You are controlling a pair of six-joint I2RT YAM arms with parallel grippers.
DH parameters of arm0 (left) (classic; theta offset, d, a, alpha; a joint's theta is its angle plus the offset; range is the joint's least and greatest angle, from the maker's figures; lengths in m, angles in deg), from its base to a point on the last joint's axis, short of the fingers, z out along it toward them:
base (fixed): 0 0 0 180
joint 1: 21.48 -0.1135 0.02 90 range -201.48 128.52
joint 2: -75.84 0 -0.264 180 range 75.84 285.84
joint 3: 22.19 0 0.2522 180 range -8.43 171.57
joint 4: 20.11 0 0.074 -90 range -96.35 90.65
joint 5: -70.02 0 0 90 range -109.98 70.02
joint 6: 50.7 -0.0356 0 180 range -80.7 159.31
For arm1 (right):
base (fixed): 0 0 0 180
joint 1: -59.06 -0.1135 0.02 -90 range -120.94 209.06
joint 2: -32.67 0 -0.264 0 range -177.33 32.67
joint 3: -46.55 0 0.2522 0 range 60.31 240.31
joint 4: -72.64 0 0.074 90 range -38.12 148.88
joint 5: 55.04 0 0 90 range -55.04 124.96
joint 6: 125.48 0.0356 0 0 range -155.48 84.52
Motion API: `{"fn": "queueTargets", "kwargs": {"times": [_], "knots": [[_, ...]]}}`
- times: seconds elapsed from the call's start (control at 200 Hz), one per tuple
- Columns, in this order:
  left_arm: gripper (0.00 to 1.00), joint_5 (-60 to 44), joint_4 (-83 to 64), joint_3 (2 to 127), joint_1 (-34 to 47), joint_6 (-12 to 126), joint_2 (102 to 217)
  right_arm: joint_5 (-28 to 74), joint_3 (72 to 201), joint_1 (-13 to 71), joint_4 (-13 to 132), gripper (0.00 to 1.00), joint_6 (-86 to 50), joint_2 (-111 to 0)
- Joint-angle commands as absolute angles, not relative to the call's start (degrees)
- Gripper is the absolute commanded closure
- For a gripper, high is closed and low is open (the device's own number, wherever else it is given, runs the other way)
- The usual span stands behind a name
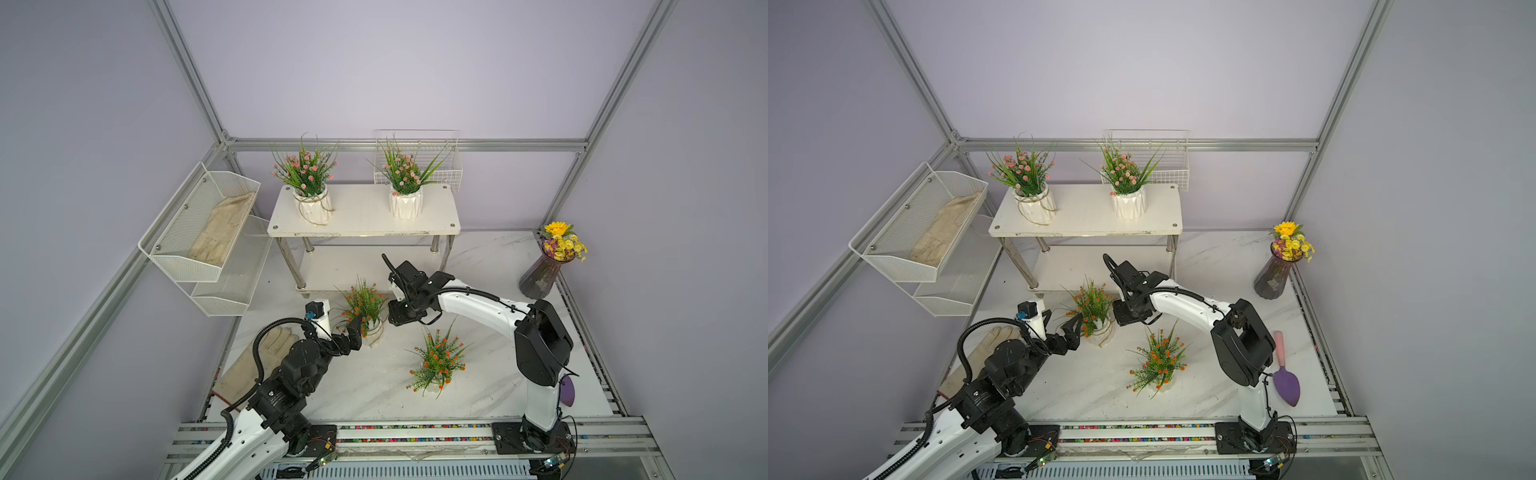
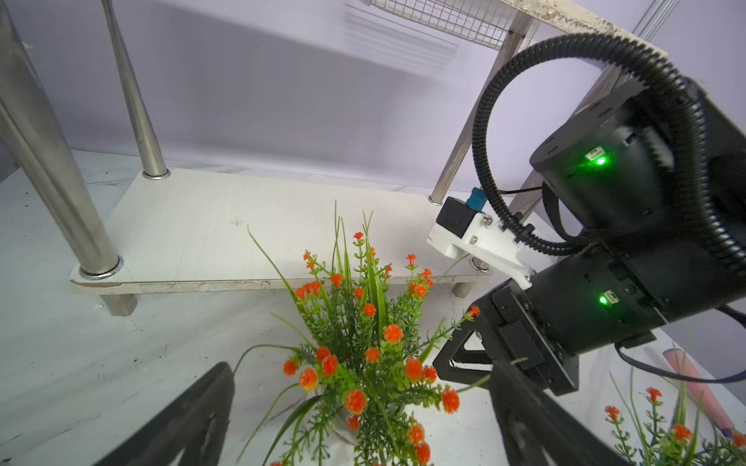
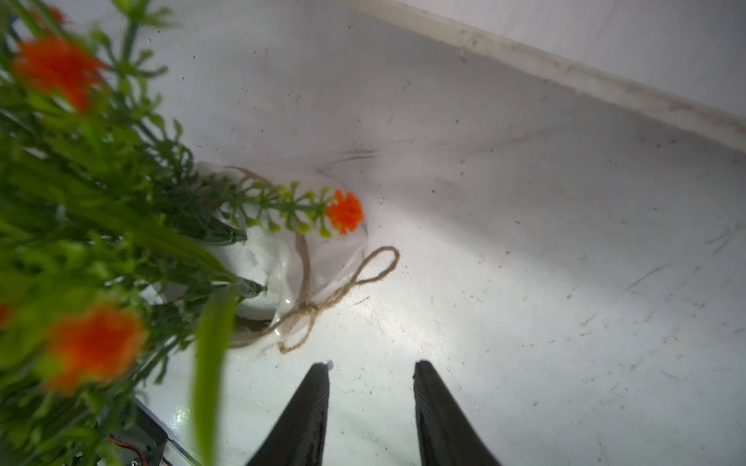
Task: Place the baby's breath potted plants on the rack by color
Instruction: Pick up the baby's breath potted plant from the center of the board.
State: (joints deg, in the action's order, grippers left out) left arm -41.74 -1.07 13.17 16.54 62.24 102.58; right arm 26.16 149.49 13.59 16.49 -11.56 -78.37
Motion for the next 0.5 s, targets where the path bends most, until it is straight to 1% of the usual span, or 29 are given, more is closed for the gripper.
{"fn": "queueTargets", "kwargs": {"times": [0.0,0.495], "knots": [[0.01,-45.1,-1.6,11.6,16.9,64.0,101.5,25.4,152.4,12.7,18.7,0.62,-11.1,-80.0],[0.00,-44.8,0.3,9.7,17.1,64.2,99.7,24.6,157.7,11.5,18.4,0.62,-11.3,-85.8]]}}
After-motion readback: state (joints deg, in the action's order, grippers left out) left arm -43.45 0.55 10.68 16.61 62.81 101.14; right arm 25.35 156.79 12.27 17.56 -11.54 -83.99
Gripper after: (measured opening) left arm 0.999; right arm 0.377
